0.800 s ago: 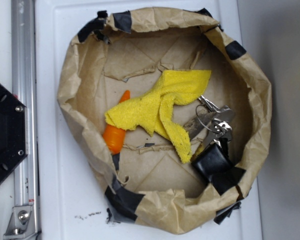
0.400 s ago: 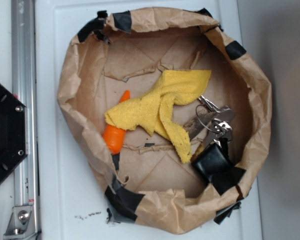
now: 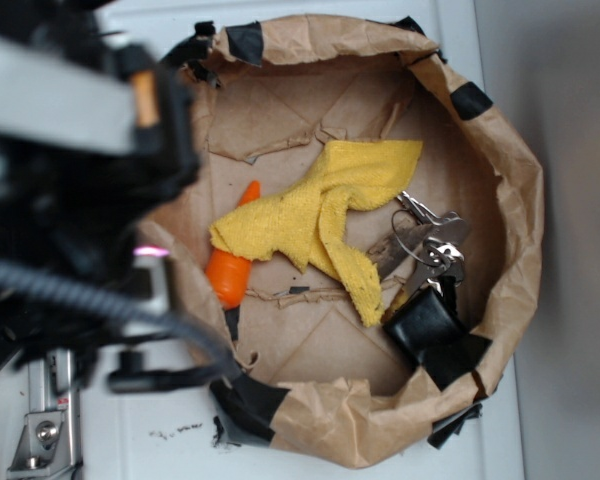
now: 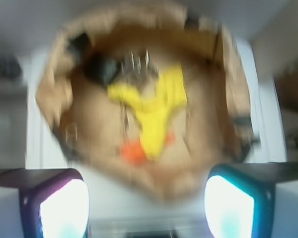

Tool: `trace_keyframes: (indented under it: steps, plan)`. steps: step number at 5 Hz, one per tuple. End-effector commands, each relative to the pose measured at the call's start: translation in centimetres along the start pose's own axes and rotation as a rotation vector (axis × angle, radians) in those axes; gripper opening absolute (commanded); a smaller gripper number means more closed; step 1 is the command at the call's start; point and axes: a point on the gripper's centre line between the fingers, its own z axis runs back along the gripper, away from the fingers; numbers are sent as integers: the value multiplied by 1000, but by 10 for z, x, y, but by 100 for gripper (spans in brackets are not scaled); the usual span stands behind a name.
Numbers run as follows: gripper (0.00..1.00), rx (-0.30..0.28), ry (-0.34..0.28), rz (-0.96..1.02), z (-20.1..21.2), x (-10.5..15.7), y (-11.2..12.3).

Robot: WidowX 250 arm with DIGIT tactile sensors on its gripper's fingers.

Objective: Grab the yellow cloth.

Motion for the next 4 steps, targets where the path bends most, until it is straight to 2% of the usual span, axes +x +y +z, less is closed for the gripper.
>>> trace_keyframes:
  steps: [1, 2, 3, 4]
  plan:
    - [100, 27, 5, -65, -62, 52, 6]
    - [100, 90, 234, -192, -117, 45, 11]
    - [100, 81, 356, -330, -151, 33, 22]
    - [100, 26, 452, -497, -180, 43, 20]
